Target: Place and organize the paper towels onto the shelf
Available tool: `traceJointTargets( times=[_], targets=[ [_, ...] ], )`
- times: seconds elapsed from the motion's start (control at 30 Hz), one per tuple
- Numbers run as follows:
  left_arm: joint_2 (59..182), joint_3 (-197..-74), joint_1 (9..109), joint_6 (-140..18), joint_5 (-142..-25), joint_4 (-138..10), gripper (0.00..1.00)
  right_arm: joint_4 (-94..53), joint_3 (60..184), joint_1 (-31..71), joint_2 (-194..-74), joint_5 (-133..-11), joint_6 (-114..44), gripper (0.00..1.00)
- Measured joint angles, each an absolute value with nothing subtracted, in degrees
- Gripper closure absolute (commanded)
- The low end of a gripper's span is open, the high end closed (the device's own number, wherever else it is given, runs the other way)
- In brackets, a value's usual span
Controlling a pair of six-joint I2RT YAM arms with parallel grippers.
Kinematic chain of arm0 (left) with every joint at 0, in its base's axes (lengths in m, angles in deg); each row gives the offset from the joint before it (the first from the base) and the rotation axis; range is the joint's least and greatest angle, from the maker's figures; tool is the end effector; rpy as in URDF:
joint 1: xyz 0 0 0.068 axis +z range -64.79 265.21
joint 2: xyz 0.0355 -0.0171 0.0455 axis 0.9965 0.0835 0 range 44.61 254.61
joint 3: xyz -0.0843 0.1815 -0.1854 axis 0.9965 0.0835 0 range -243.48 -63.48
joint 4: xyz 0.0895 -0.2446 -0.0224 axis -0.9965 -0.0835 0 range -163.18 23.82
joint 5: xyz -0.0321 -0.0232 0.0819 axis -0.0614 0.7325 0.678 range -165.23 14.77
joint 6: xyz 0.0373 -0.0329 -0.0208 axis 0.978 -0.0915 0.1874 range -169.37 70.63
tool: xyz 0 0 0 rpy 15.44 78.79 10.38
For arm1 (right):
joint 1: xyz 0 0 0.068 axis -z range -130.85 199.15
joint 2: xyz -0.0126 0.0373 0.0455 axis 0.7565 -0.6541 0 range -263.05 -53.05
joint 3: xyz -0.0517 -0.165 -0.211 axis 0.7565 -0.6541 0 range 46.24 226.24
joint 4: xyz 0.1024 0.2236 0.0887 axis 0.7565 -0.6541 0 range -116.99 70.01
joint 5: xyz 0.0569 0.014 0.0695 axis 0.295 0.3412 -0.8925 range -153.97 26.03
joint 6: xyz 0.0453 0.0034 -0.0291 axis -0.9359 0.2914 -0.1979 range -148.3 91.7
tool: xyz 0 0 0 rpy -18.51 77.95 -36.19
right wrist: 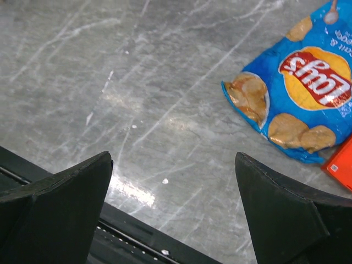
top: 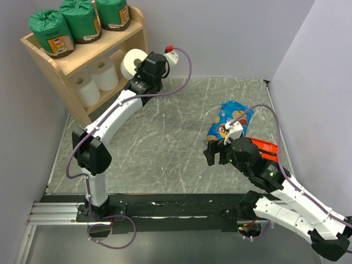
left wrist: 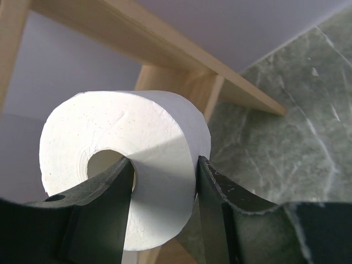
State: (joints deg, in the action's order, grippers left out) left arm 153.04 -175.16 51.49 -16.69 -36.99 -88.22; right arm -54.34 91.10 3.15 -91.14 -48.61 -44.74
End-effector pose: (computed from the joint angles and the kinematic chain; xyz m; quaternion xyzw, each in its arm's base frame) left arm 0.3791 -0.2266 0.4049 0.2611 0.7472 0.2613 0.5525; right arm 0.1071 0.0973 0.3146 -0.1493 0.8372 0.1685 0.4985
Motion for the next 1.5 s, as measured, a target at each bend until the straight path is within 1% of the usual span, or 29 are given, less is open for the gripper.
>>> traceJointTargets(
  times=[0.33,0.5,0.57,0.67,1.03,1.13,1.33,1.43,1.47,1.5],
  targets=[
    [156.69,-176.67,54.82,-12.73,-37.40,-85.18,0.54,-52.94,91.10,3.15,-92.08,-48.81,-44.31,0.00],
    [158.22,-176.67,56.63,-11.77,-37.86,-83.92,0.46,-52.33,91.10,3.15,-92.08,-48.77,-43.83,0.01],
    [158.78,-176.86,57.20,-11.40,-38.04,-83.24,0.40,-52.16,91.10,3.15,-92.10,-48.77,-43.70,0.01],
    [159.24,-177.21,57.51,-10.37,-37.95,-82.36,0.35,-52.11,91.10,3.15,-92.10,-48.75,-43.65,0.01],
    [159.35,-180.62,57.46,-8.82,-37.80,-78.76,0.29,-52.05,91.10,3.18,-91.23,-48.57,-43.63,0.00],
    [159.35,-180.62,57.13,-8.47,-37.47,-78.82,0.26,-52.05,91.10,3.15,-90.70,-48.59,-43.67,0.00],
    [156.71,-180.25,50.82,-13.47,-37.91,-81.58,0.14,-52.22,91.10,3.15,-90.57,-49.68,-44.61,0.01],
    [149.60,-174.59,45.72,-19.24,-39.94,-82.17,0.04,-52.42,91.12,3.15,-90.29,-50.87,-45.47,0.00],
    [146.94,-172.71,44.33,-20.88,-41.27,-82.65,0.02,-52.61,91.14,3.15,-90.20,-51.46,-45.77,0.00],
    [143.38,-170.31,42.80,-23.68,-43.17,-83.04,0.03,-52.88,91.25,3.15,-90.14,-51.87,-46.17,0.01]
  ],
)
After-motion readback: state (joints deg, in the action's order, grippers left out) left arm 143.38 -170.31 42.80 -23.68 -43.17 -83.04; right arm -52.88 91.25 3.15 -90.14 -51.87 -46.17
